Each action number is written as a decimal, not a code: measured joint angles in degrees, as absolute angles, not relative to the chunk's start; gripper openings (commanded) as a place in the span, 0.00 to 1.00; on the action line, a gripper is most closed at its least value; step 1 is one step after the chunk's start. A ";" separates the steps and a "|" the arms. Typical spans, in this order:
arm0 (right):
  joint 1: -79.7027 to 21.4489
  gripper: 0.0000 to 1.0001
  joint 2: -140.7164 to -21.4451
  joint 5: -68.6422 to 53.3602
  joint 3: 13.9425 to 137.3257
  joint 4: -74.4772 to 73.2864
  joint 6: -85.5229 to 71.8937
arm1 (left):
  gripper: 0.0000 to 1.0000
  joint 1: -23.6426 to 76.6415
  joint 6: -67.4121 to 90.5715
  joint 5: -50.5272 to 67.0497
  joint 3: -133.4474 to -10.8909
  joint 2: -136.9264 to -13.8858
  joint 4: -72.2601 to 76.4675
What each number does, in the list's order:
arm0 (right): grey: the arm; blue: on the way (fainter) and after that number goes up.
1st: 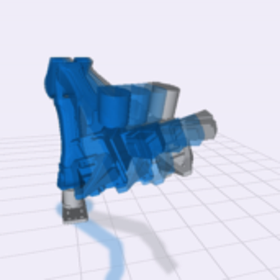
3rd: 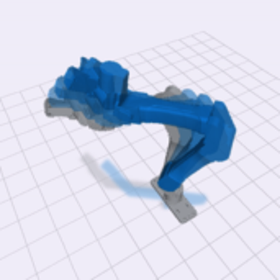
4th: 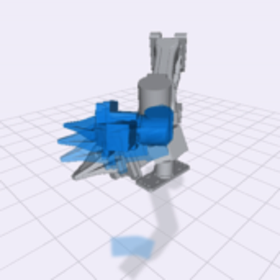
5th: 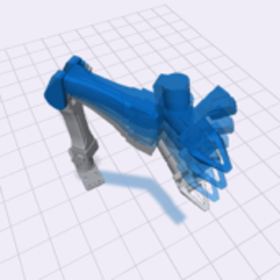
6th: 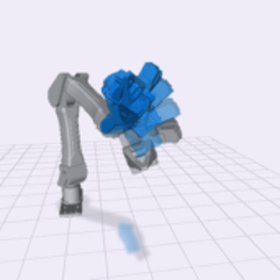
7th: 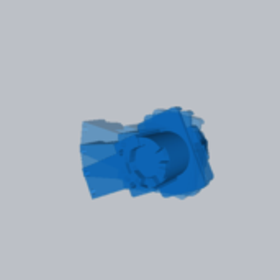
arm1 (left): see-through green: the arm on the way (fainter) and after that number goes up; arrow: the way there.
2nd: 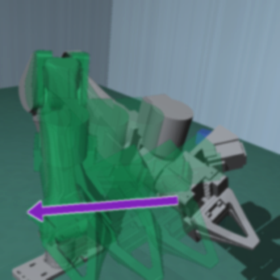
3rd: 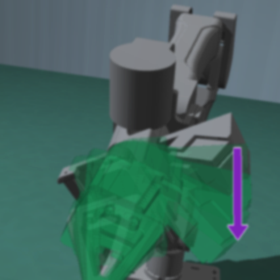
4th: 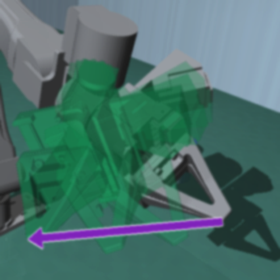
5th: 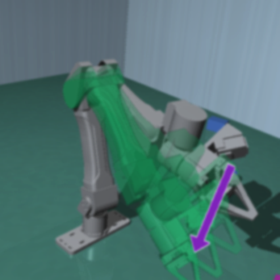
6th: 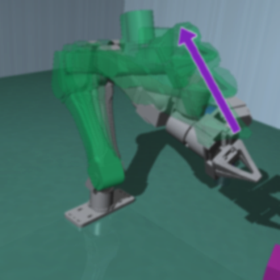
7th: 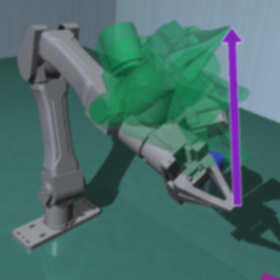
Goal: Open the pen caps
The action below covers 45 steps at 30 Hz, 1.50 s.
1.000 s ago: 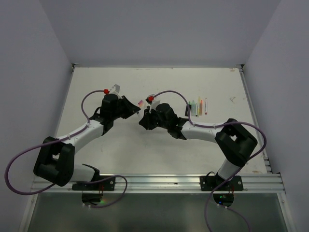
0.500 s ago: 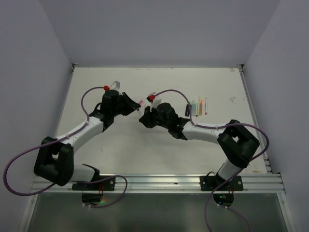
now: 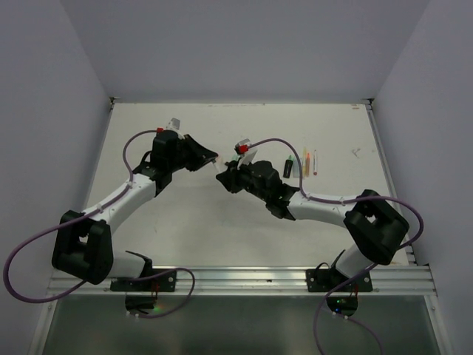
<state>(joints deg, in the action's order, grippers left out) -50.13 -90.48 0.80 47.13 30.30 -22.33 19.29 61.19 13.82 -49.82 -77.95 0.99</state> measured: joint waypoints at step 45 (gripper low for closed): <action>-51.20 0.00 -79.35 -10.17 46.13 23.70 -27.35 | 0.89 6.85 50.94 40.49 -33.91 -71.37 34.59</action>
<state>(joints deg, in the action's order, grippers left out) -51.20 -79.35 -10.17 46.13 23.70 -27.35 6.85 50.94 40.49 -33.91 -71.37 34.59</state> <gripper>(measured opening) 0.186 0.828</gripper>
